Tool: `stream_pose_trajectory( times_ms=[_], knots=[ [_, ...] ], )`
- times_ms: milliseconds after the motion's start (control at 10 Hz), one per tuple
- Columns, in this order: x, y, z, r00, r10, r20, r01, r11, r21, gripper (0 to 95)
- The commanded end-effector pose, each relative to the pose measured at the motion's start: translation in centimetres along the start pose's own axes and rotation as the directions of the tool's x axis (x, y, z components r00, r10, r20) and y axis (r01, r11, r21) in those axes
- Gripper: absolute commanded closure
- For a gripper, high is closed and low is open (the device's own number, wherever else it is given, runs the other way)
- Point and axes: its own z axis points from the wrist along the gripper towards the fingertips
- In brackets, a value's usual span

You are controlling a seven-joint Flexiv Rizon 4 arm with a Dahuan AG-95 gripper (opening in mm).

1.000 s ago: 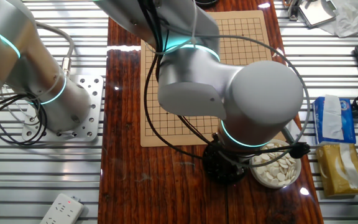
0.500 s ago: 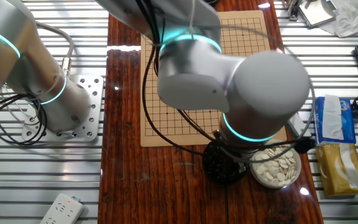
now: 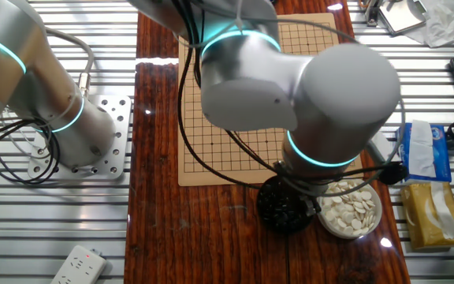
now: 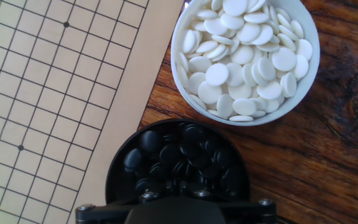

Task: Play the first move as black on the 3-4 point in the upper right corner of the Go board

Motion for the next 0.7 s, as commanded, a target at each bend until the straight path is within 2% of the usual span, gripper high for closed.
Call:
stream_pose_trajectory(
  times_ms=[100, 300, 700],
  knots=[
    [-0.1, 0.0, -0.3, 1.000, 0.012, -0.006, -0.012, 1.000, -0.007, 95.0],
    [-0.1, 0.0, -0.4, 1.000, 0.019, -0.006, -0.019, 1.000, -0.009, 95.0],
    [-0.6, -0.1, -1.7, 0.999, 0.046, -0.020, -0.046, 0.999, -0.016, 95.0]
  ],
)
